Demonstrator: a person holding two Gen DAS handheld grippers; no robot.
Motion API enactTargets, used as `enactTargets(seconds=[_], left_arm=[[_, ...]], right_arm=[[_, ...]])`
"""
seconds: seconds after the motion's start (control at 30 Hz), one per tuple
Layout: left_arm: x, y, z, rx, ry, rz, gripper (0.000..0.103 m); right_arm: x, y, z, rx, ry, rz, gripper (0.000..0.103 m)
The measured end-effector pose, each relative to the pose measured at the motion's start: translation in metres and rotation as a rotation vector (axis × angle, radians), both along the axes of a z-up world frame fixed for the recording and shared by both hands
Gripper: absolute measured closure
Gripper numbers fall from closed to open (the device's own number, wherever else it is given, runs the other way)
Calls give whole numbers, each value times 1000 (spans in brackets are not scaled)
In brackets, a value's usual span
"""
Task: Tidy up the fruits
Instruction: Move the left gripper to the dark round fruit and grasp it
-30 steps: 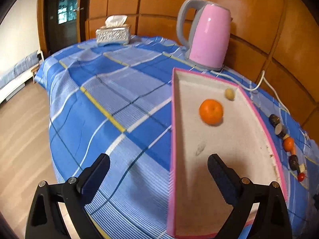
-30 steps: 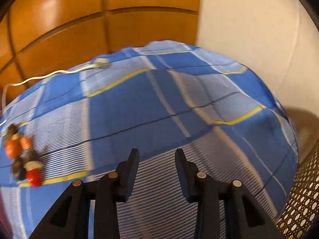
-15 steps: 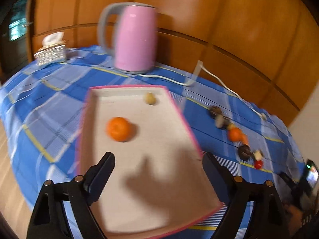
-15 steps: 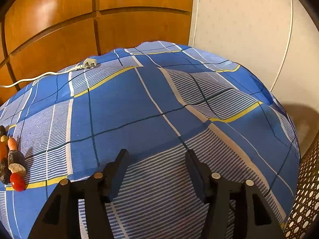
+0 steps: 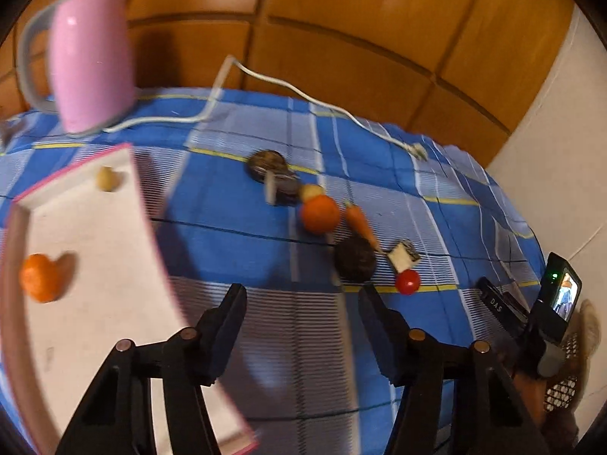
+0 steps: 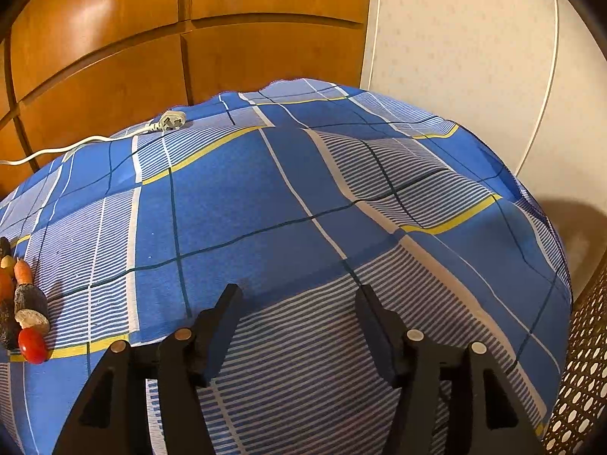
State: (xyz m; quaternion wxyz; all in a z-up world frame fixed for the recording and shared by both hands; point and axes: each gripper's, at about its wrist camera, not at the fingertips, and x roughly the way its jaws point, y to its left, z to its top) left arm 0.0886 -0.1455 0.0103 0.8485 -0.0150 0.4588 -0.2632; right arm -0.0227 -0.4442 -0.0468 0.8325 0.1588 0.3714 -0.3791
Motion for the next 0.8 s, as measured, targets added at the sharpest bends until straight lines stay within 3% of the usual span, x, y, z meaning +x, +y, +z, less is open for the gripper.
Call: enactTargets(seconds=[0.53, 0.6, 0.63, 0.7, 0.8], left_arm=[[32, -81, -48, 44, 53, -22, 35], [32, -86, -49, 48, 22, -26, 34], [32, -89, -50, 56, 10, -35, 35], [31, -90, -50, 62, -9, -40, 56], [30, -86, -50, 50, -18, -50, 58]], right_arm=[[-1, 0, 1, 0, -13, -11, 39], [-1, 0, 1, -2, -11, -11, 39], [-1, 0, 1, -3, -11, -11, 39], [-1, 0, 0, -5, -9, -11, 39], [-1, 0, 1, -5, -9, -11, 39]])
